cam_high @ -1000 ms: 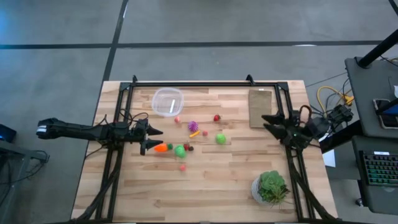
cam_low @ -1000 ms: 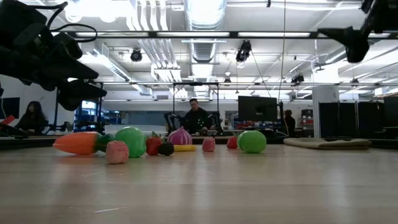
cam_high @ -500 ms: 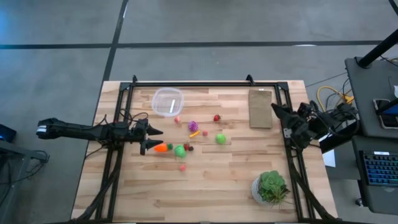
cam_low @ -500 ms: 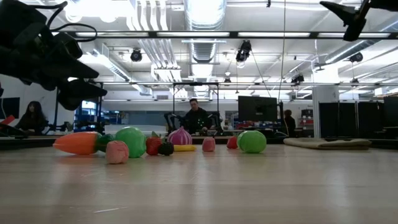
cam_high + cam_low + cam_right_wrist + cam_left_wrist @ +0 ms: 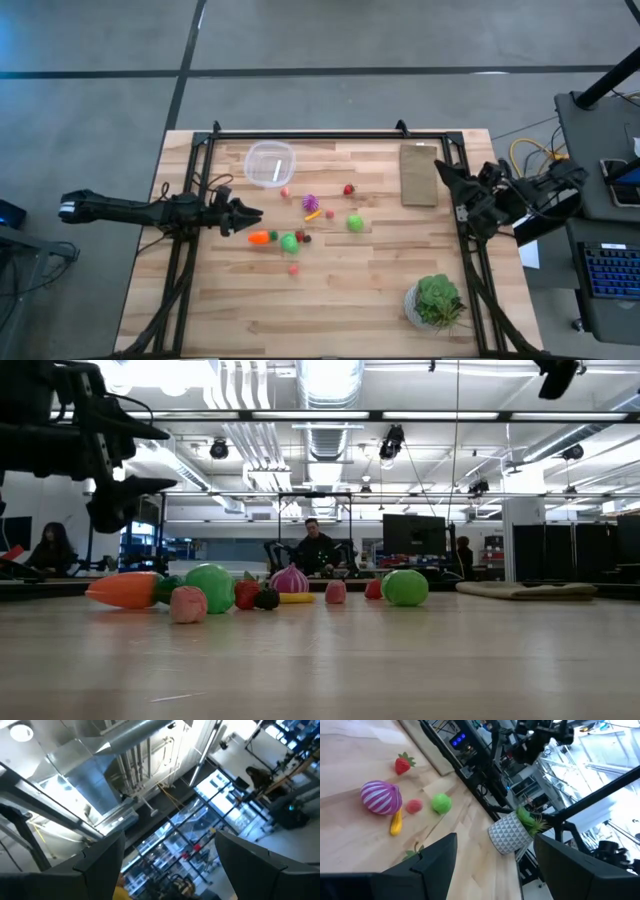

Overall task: Pick and placing Produce into tupperware
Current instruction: Put the strawberry into the transparent bin

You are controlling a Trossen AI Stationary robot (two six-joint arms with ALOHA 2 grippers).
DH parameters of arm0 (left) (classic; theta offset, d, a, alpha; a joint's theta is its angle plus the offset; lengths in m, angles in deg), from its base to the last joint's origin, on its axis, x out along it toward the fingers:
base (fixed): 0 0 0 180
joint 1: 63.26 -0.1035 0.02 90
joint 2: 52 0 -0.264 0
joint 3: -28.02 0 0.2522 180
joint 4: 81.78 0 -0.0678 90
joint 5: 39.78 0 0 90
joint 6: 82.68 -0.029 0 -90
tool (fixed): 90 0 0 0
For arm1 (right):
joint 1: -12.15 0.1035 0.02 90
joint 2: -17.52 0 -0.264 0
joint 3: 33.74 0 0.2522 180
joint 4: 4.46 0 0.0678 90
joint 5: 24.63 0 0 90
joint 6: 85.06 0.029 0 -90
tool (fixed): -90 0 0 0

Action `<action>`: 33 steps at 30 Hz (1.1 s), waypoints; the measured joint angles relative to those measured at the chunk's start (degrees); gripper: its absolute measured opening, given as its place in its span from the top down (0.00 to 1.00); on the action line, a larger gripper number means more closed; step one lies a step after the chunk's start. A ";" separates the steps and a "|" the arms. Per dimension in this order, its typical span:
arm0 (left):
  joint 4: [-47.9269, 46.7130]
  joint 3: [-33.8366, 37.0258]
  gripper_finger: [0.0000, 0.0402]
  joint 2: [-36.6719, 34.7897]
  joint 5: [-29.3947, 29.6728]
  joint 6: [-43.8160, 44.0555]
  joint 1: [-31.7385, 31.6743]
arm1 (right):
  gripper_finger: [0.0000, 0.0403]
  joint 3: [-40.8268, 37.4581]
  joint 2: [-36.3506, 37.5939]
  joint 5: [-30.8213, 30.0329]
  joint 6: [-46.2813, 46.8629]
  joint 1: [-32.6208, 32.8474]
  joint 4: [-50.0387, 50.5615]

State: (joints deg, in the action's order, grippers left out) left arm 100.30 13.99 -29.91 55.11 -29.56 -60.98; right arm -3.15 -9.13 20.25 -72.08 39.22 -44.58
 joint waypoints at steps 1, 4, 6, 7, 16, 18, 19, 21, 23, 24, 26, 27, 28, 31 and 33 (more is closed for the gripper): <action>-0.01 0.00 0.38 0.01 -0.01 0.00 0.00 | 0.25 0.92 -0.52 0.01 0.63 0.01 0.14; -0.01 0.00 0.38 0.47 0.00 0.01 0.00 | 0.25 4.29 -1.84 0.04 1.37 0.02 0.05; -0.13 0.00 0.38 0.84 0.02 0.02 0.00 | 0.25 6.81 -2.79 0.04 1.35 0.01 -0.14; -0.18 0.00 0.38 1.03 0.02 0.02 0.00 | 0.25 8.01 -3.31 0.03 1.32 0.00 0.00; -0.12 0.00 0.38 2.94 0.06 0.54 0.00 | 0.26 19.37 -9.49 -9.88 -5.65 -0.02 8.22; -0.02 0.00 0.38 3.25 0.07 0.53 -0.02 | 0.27 22.20 -9.54 -15.51 -4.53 -0.09 19.62; 0.04 0.00 0.38 3.40 0.09 0.55 -0.02 | 0.27 23.85 -9.49 -20.12 -1.34 -0.16 28.53; 0.04 0.00 0.38 3.39 0.07 0.55 -0.02 | 0.27 27.88 -9.18 -25.20 9.25 -0.22 51.04; 0.04 0.00 0.38 3.39 0.07 0.52 -0.02 | 0.28 32.77 -9.31 -24.45 25.24 -0.49 76.10; 0.04 0.00 0.38 3.39 0.09 0.54 -0.02 | 0.28 35.37 -10.25 -22.93 33.54 -0.99 88.32; 0.01 0.00 0.38 3.39 0.09 0.52 -0.02 | 0.28 39.98 -13.24 -18.04 47.32 -2.82 109.25; 0.01 0.00 0.38 3.39 0.07 0.52 -0.02 | 0.28 41.73 -15.33 -14.37 52.15 -3.91 117.85; -0.01 0.00 0.38 3.39 0.07 0.52 -0.02 | 0.27 43.04 -17.52 -10.22 54.75 -5.15 124.35; -0.03 0.00 0.38 3.39 0.07 0.52 -0.02 | 0.28 46.16 -24.08 -1.39 51.15 -8.88 130.88; -0.11 0.00 0.38 3.39 0.07 0.52 -0.02 | 0.28 48.01 -28.22 2.92 43.62 -11.68 130.79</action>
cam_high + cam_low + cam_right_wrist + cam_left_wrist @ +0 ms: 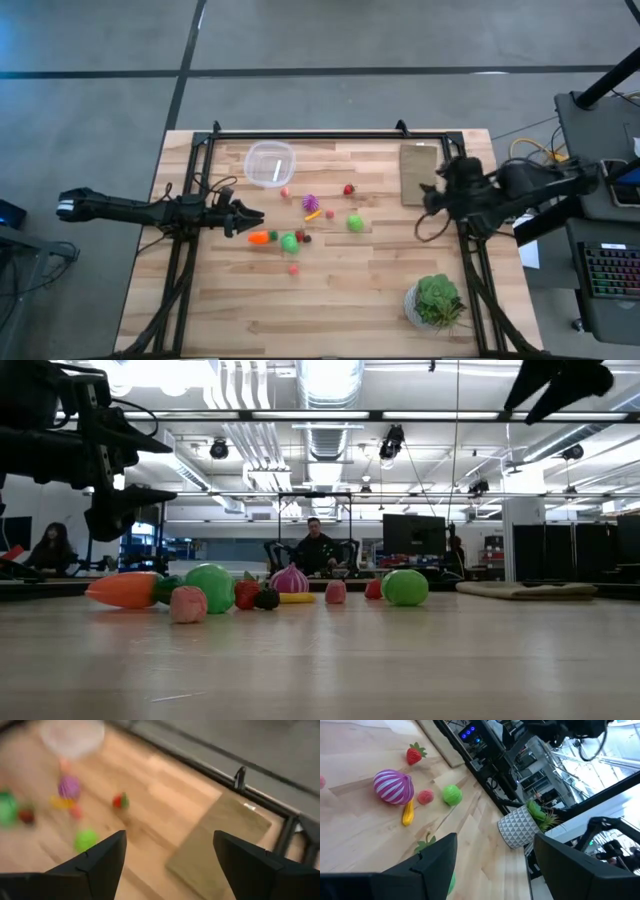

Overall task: Pick and placing Produce into tupperware
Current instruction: Put the strawberry into the transparent bin

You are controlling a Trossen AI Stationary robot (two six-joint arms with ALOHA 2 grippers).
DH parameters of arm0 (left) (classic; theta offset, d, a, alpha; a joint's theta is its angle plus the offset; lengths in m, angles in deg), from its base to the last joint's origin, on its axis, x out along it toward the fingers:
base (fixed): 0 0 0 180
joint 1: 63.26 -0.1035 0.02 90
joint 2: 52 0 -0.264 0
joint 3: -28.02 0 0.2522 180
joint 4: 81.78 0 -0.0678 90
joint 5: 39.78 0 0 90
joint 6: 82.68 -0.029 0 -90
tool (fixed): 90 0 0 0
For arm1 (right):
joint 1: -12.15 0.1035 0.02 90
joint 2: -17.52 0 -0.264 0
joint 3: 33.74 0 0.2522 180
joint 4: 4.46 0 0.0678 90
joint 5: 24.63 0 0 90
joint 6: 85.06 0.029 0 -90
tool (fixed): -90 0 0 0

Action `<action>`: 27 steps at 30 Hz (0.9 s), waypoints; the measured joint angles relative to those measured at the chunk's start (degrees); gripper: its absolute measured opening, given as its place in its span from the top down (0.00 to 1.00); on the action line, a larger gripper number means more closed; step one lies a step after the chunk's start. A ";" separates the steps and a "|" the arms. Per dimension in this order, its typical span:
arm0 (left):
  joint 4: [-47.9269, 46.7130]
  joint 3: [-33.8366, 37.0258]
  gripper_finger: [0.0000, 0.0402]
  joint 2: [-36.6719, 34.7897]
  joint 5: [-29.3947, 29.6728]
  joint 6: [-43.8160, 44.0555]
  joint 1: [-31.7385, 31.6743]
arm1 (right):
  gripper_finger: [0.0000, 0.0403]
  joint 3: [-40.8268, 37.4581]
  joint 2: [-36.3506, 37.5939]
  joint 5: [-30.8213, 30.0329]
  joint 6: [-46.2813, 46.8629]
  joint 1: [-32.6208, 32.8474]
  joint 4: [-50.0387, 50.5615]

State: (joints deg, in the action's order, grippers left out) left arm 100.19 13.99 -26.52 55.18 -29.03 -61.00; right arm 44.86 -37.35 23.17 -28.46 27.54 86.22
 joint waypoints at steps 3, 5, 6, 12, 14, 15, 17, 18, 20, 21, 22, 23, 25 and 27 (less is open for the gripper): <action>-0.05 0.00 0.38 0.00 0.01 0.00 0.00 | 0.29 1.90 -6.45 1.97 -11.02 -4.54 -0.06; -0.05 0.00 0.38 0.00 0.01 0.00 0.00 | 0.29 2.96 -10.04 2.55 -15.57 -7.84 -0.25; -0.05 0.00 0.38 0.00 0.01 0.00 0.00 | 0.30 3.61 -11.36 4.45 -17.23 -9.92 -0.87; 0.00 0.00 0.38 -0.02 -0.16 0.07 0.02 | 0.32 4.42 -17.85 24.59 -29.41 -22.92 -11.82; 0.04 0.00 0.38 0.00 -0.16 0.07 0.02 | 0.32 5.47 -20.54 26.05 -37.69 -23.65 -14.34; 0.04 0.00 0.38 0.00 -0.18 0.07 0.02 | 0.32 6.30 -22.32 26.16 -41.95 -23.59 -15.34; 0.06 0.00 0.38 -0.02 -0.18 0.02 0.02 | 0.32 7.78 -26.27 26.52 -50.60 -23.53 -15.46; 0.08 0.00 0.38 0.00 -0.20 0.02 0.02 | 0.32 8.69 -28.23 26.61 -54.60 -23.53 -15.30; 0.07 0.00 0.38 0.00 -0.25 0.02 0.02 | 0.32 10.42 -32.15 27.46 -62.04 -23.59 -16.15; 0.09 0.00 0.38 0.00 -0.25 0.02 0.02 | 0.32 11.11 -34.07 27.67 -65.59 -23.77 -16.31; 0.09 0.00 0.38 0.00 -0.28 0.02 0.02 | 0.33 11.78 -36.03 27.84 -68.71 -23.93 -16.36; 0.08 0.00 0.38 0.00 -0.29 0.02 0.02 | 0.33 12.45 -38.18 28.50 -71.41 -24.09 -16.79; 0.08 0.00 0.38 0.00 -0.29 0.02 0.02 | 0.33 13.77 -41.68 30.98 -75.17 -24.74 -18.48; 0.06 0.00 0.38 0.00 -0.29 0.02 0.02 | 0.34 14.99 -44.52 33.48 -77.95 -25.32 -20.20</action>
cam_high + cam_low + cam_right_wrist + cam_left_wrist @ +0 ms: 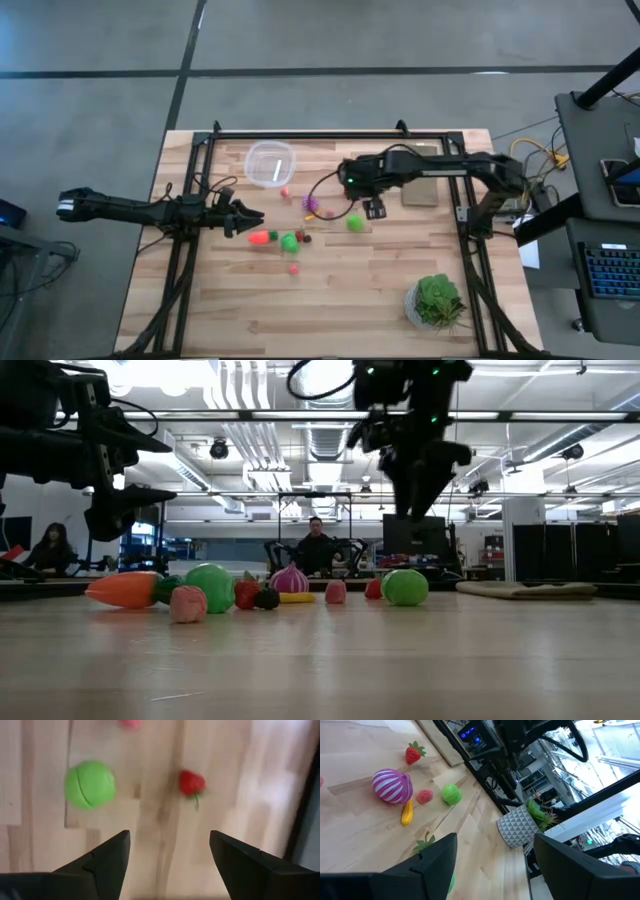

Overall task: Pick and placing Produce into tupperware
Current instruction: Put the strawberry into the transparent bin

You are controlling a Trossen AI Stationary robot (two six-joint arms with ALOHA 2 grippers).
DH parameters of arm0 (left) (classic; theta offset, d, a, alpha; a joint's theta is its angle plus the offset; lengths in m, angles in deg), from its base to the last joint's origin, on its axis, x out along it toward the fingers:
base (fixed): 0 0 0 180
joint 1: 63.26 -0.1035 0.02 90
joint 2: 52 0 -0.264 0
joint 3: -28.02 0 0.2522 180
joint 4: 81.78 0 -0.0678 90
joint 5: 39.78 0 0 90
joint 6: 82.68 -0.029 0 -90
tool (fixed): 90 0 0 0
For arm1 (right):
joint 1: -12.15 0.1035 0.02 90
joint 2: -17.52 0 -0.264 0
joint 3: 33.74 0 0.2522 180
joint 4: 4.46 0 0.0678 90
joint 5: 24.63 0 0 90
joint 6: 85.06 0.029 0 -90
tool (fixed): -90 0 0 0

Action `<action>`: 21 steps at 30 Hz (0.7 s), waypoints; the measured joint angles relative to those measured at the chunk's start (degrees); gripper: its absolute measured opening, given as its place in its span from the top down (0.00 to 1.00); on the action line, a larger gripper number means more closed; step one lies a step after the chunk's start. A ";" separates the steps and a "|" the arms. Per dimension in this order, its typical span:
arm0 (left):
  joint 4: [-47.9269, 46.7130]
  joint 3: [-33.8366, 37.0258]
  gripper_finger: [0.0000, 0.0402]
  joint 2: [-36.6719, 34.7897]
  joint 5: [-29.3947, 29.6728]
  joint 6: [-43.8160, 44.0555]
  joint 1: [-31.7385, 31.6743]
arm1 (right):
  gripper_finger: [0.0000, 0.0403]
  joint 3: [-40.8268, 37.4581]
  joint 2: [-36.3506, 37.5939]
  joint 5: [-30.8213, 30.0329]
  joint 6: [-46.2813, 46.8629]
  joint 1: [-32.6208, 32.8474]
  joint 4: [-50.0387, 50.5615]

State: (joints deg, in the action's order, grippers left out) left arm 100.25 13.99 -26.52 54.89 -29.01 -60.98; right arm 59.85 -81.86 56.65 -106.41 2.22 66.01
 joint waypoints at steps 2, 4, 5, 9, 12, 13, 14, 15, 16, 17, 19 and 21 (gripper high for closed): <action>-0.02 0.00 0.38 0.00 0.00 0.00 0.00 | 0.34 1.24 -2.61 0.63 -2.68 -0.34 -1.26; -0.02 0.00 0.38 0.00 0.00 0.00 0.00 | 0.34 2.02 -4.68 0.68 -5.29 -0.64 -1.98; -0.02 0.00 0.38 0.00 0.00 0.00 0.00 | 0.34 2.40 -5.60 0.62 -6.36 -0.79 -2.25; -0.03 0.00 0.38 0.00 0.02 0.00 0.00 | 0.34 2.67 -7.53 0.16 -9.50 -2.28 -3.93; -0.04 0.00 0.38 0.00 0.02 0.00 0.00 | 0.35 1.42 -7.71 -0.10 -11.37 -3.73 -8.34; -0.04 0.00 0.38 0.00 0.02 0.00 0.00 | 0.36 1.09 -7.63 -0.21 -11.95 -4.29 -9.97; -0.04 0.00 0.38 0.00 0.02 0.00 0.00 | 0.36 0.75 -7.60 -0.22 -12.38 -4.83 -11.18; -0.04 0.00 0.38 0.00 0.04 0.02 0.00 | 0.36 0.42 -7.60 0.04 -12.74 -5.46 -11.98; -0.02 0.00 0.38 0.00 0.07 0.02 0.00 | 0.36 0.11 -7.60 0.58 -13.01 -6.02 -12.47; -0.03 0.00 0.38 0.00 0.07 0.02 0.00 | 0.36 -0.10 -7.69 1.50 -13.19 -6.50 -12.61; -0.02 0.00 0.38 0.00 0.09 0.02 0.00 | 0.36 -0.56 -8.09 3.10 -13.23 -7.17 -12.49; -0.02 0.00 0.38 0.00 0.10 0.00 0.00 | 0.36 -1.16 -8.70 2.72 -14.00 -7.27 -12.44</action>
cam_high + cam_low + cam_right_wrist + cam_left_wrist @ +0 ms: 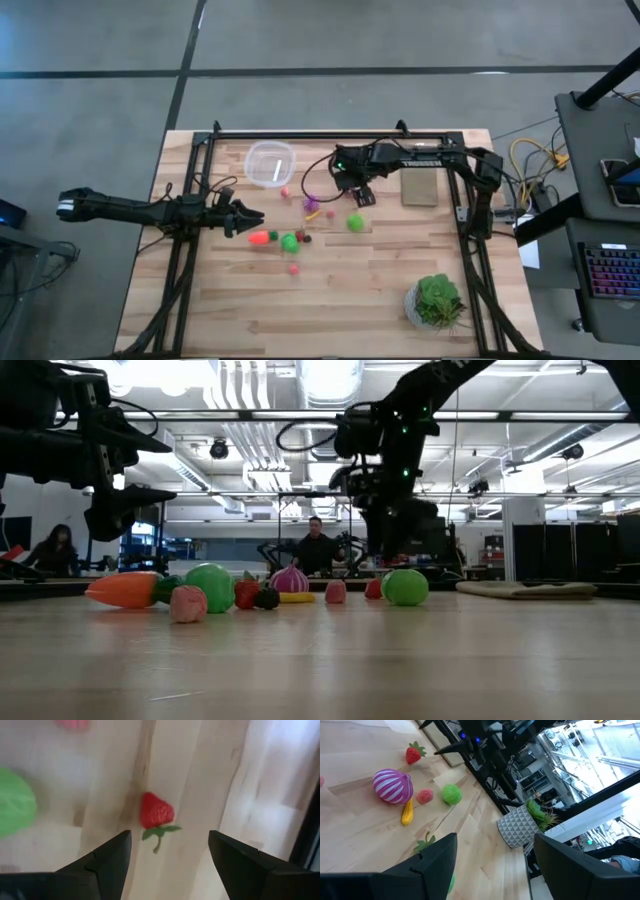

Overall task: Pick and placing Produce into tupperware
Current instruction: Put the strawberry into the transparent bin

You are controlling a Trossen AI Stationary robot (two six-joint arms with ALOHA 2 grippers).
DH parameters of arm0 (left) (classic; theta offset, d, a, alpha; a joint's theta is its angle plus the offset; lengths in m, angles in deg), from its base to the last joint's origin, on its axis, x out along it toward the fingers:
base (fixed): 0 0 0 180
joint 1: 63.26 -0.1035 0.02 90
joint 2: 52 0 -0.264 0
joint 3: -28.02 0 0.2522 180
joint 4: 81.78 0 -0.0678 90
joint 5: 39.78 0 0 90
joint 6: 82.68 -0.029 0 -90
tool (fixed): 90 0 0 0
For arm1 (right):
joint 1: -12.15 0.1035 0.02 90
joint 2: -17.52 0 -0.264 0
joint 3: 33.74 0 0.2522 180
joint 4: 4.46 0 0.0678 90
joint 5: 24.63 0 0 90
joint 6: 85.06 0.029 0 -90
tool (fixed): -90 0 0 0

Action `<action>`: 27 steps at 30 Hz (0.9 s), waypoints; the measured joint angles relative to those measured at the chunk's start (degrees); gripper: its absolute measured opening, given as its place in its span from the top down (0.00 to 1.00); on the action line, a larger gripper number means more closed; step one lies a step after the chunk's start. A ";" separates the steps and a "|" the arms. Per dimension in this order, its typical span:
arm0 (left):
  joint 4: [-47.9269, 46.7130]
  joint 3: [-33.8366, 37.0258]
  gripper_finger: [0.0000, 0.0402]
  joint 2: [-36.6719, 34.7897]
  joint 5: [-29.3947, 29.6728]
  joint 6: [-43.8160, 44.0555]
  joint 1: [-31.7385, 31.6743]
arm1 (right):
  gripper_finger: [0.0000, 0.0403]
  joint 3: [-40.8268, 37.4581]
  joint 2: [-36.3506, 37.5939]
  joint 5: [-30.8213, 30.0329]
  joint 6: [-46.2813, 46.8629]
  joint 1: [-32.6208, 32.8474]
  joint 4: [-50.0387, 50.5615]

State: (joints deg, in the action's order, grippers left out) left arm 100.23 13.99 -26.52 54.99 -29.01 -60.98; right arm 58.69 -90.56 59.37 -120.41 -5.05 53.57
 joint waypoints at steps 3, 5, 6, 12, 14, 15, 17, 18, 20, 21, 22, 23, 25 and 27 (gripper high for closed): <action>0.00 0.00 0.38 0.00 0.17 0.02 -0.01 | 0.36 -0.10 -1.72 0.43 -0.74 0.13 -1.14; 0.02 0.00 0.38 0.00 0.21 0.02 -0.02 | 0.36 0.03 -3.29 0.66 -0.49 0.19 -1.64; 0.02 0.00 0.38 0.00 0.23 0.02 -0.02 | 0.36 0.07 -4.08 0.41 -0.19 0.13 -1.81; 0.07 0.00 0.38 0.00 0.27 0.07 -0.02 | 0.36 0.37 -6.37 -0.78 1.68 -0.25 -2.52; 0.07 0.00 0.38 0.00 0.27 0.07 -0.02 | 0.36 0.33 -6.39 -1.00 1.66 -0.36 -3.18; 0.08 0.00 0.38 0.00 0.27 0.07 -0.02 | 0.36 0.33 -6.33 -1.01 1.66 -0.47 -3.63; 0.07 0.00 0.38 0.00 0.29 0.07 -0.02 | 0.36 0.33 -6.22 -1.00 1.63 -0.76 -3.59; 0.07 0.00 0.38 0.00 0.29 0.07 -0.02 | 0.36 0.33 -6.22 -1.05 1.60 -0.92 -3.75; 0.04 0.00 0.38 0.00 0.47 0.09 0.00 | 0.36 0.33 -6.31 -1.09 1.67 -1.19 -3.92; 0.04 0.00 0.38 0.00 0.65 0.09 -0.02 | 0.36 0.31 -6.35 -1.09 1.73 -1.29 -3.83; 0.04 0.00 0.38 0.00 0.96 0.09 0.00 | 0.37 0.31 -6.37 -1.03 1.75 -1.39 -3.83; 0.01 0.00 0.38 0.00 1.37 0.09 0.00 | 0.38 0.31 -6.35 -0.75 1.73 -1.43 -3.89; 0.00 0.00 0.38 0.00 1.75 0.09 -0.02 | 0.40 0.31 -6.36 -0.04 1.52 -1.53 -3.96; 0.00 0.00 0.38 0.00 1.78 0.09 -0.02 | 0.42 0.31 -6.37 0.31 1.42 -1.64 -3.95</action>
State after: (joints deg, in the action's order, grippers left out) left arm 100.23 13.99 -26.52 56.77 -28.92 -61.00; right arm 59.01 -96.93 59.68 -118.99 -6.69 49.62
